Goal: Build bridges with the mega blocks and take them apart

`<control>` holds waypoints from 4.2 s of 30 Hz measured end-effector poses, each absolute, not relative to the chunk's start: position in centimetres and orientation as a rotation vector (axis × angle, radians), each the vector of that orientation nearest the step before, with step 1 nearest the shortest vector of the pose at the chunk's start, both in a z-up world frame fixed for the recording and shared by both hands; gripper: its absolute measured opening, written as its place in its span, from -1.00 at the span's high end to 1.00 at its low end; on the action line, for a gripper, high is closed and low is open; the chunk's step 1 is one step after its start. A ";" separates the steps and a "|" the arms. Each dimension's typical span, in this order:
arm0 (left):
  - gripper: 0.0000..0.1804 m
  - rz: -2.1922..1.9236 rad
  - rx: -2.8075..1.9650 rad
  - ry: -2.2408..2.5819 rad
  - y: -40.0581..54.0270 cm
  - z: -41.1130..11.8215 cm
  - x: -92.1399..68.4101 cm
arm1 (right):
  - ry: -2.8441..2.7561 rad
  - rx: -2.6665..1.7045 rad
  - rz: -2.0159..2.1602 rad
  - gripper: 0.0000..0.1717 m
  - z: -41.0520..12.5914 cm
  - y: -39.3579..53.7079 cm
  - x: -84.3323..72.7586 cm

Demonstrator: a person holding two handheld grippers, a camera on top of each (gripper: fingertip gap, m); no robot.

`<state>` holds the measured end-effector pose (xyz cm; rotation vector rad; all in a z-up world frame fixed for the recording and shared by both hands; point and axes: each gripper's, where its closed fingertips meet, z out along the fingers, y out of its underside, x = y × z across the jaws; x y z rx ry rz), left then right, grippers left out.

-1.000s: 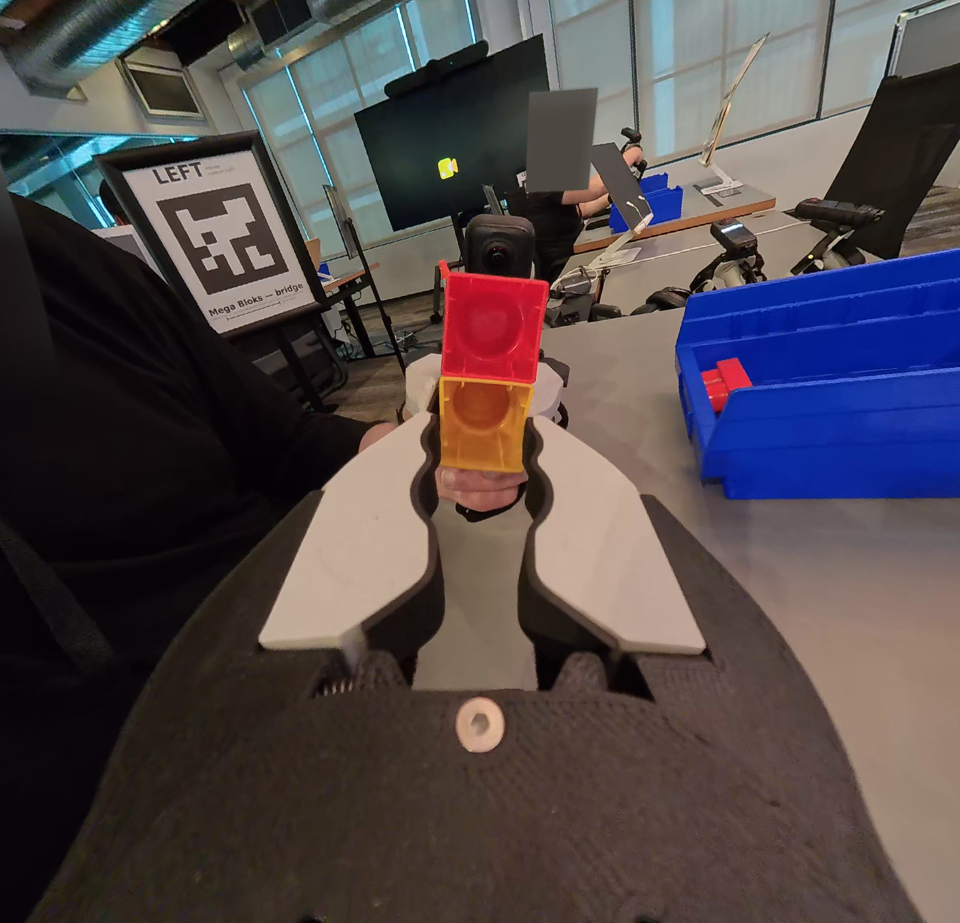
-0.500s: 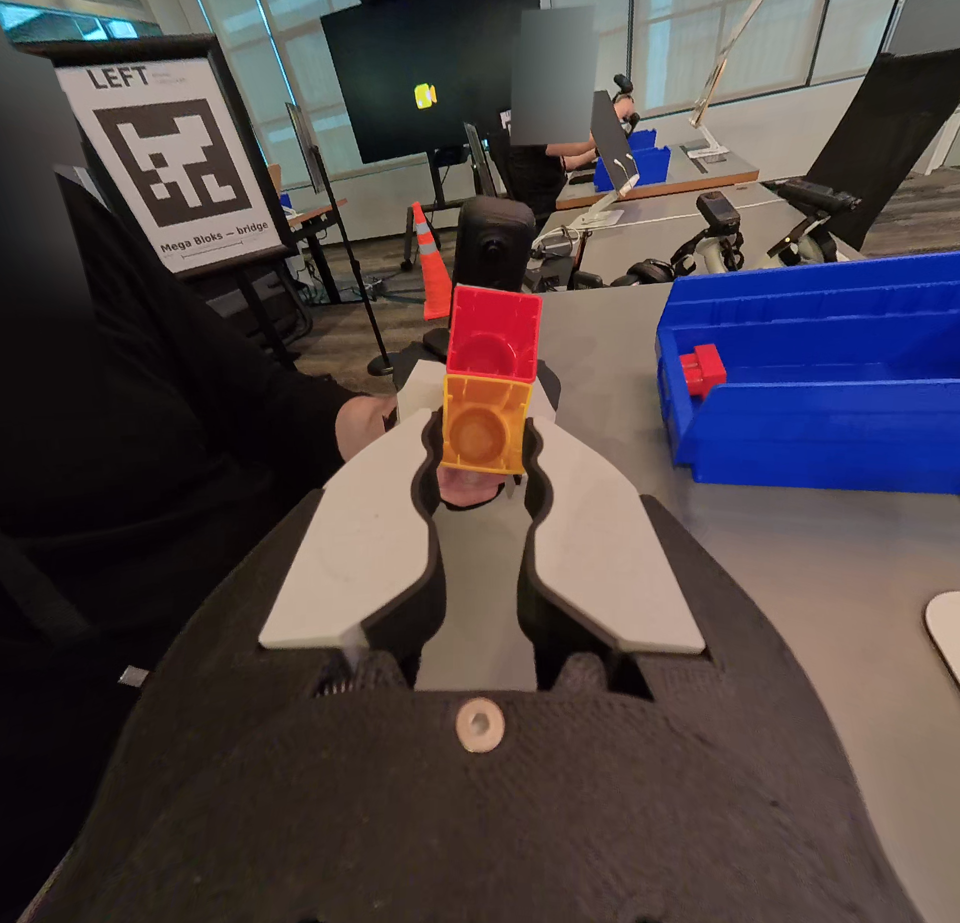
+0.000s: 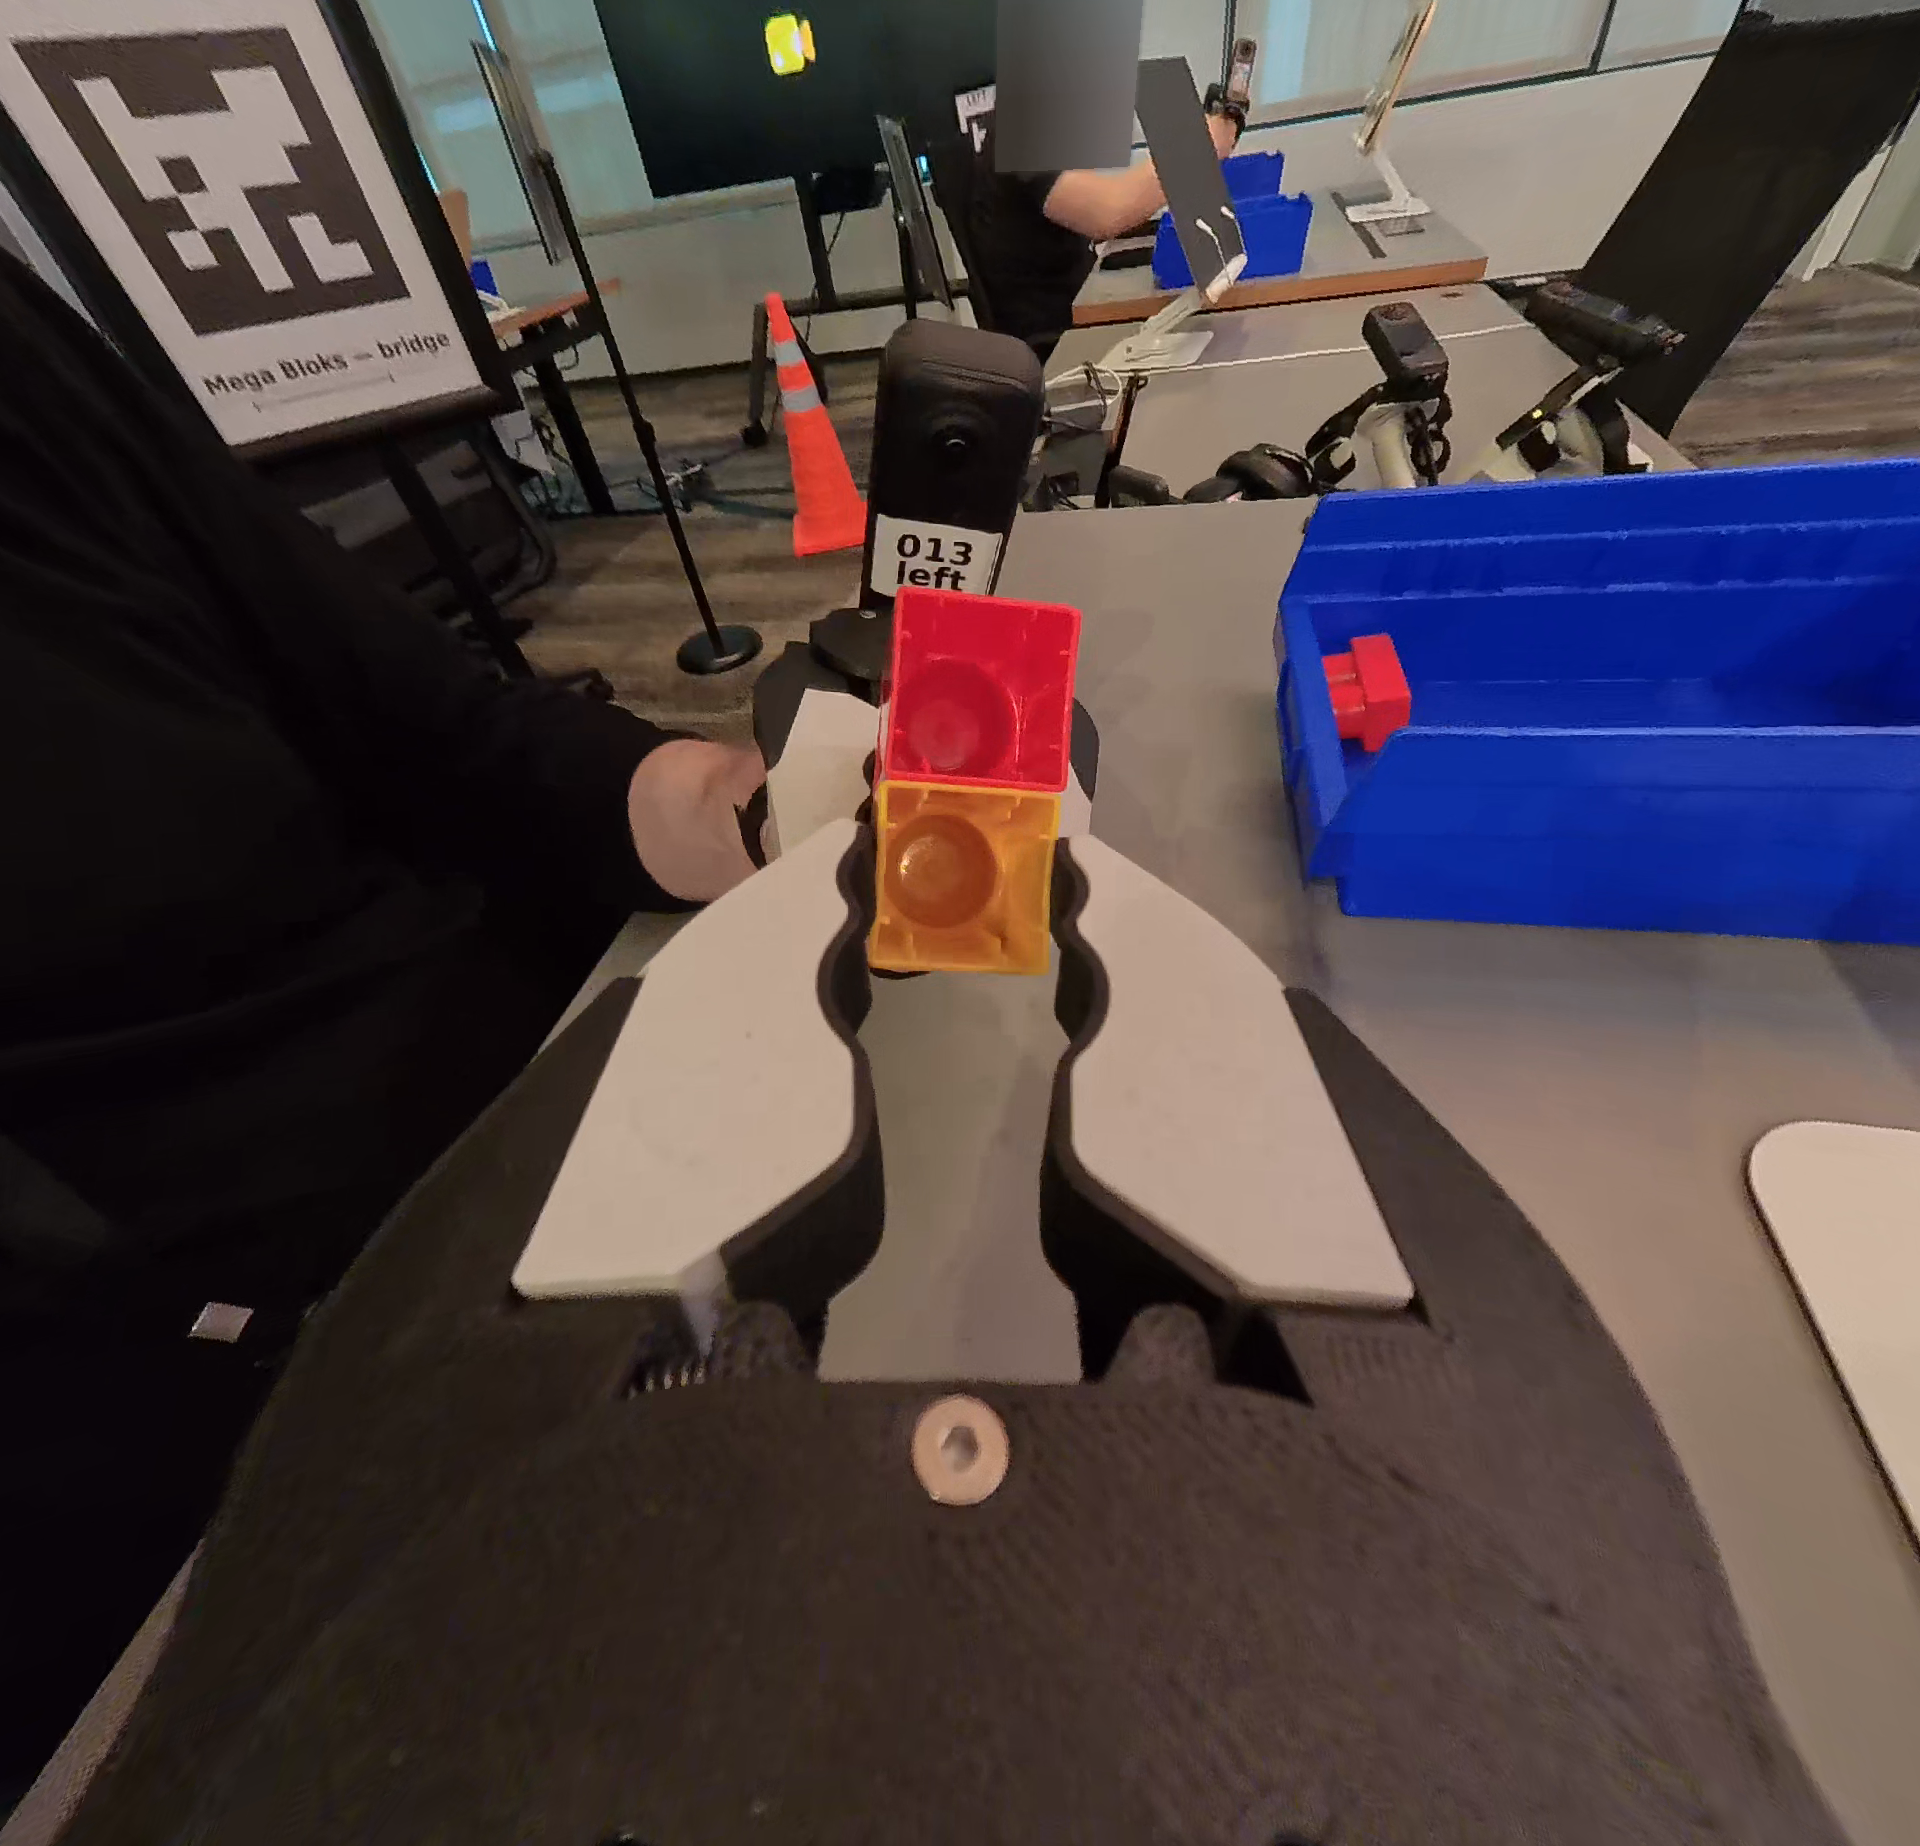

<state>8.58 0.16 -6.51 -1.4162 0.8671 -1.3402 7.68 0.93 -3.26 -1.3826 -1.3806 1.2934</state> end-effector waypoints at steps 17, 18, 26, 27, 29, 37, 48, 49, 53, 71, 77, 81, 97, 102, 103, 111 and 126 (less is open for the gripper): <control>0.53 -1.369 -1.354 0.847 0.2 -5.3 8.5 | -1.382 -1.385 1.286 0.63 -3.3 0.7 7.5; 0.54 -1.381 -1.347 0.835 0.2 -5.2 8.4 | -1.382 -1.382 1.276 0.63 -3.3 0.7 7.5; 0.55 -1.392 -1.368 0.841 0.3 -5.1 8.1 | -1.379 -1.383 1.260 0.62 -3.3 0.8 7.4; 0.55 -1.387 -1.364 0.840 0.3 -5.0 8.1 | -1.375 -1.375 1.258 0.62 -3.1 0.8 7.5; 0.55 -1.394 -1.366 0.837 0.4 -4.9 7.9 | -1.362 -1.369 1.252 0.60 -2.7 1.1 7.7; 0.55 -1.379 -1.404 0.887 0.3 -5.4 8.8 | -1.402 -1.381 1.222 0.61 -3.3 0.8 7.6; 0.50 -1.411 -1.348 0.858 0.4 -4.3 8.4 | -1.410 -1.393 1.212 0.61 -4.0 0.7 7.2; 0.51 -1.403 -1.349 0.860 0.4 -4.3 8.4 | -1.403 -1.393 1.219 0.61 -3.9 0.7 7.2; 0.53 -1.385 -1.356 0.853 0.6 -4.5 8.4 | -1.401 -1.403 1.224 0.61 -4.0 0.8 7.2; 0.54 -1.193 -1.488 1.066 0.0 -6.7 9.1 | -1.434 -1.416 1.129 0.39 -3.6 1.4 8.0; 0.54 -1.156 -1.523 1.134 -0.5 -7.5 9.8 | -1.540 -1.435 1.148 0.55 -5.0 -0.2 7.4; 0.54 -1.152 -1.528 1.137 -0.5 -7.7 9.8 | -1.554 -1.435 1.156 0.58 -5.4 -0.5 7.1; 0.46 -1.287 -1.391 0.970 -0.1 -4.7 8.9 | -1.390 -1.367 1.236 0.58 -3.1 0.3 7.3; 0.31 -1.343 -1.370 0.893 0.3 -4.3 8.9 | -1.274 -1.316 1.297 0.58 -1.7 0.8 7.6; 0.31 -1.370 -1.361 0.886 0.2 -4.2 9.1 | -1.258 -1.310 1.312 0.58 -1.5 0.9 7.6; 0.51 -1.485 -1.275 0.779 0.1 -3.2 9.3 | -1.197 -1.272 1.369 0.58 -1.5 0.4 7.0; 0.53 -1.473 -1.275 0.792 0.0 -3.2 9.2 | -1.157 -1.282 1.441 0.58 -1.6 0.4 7.0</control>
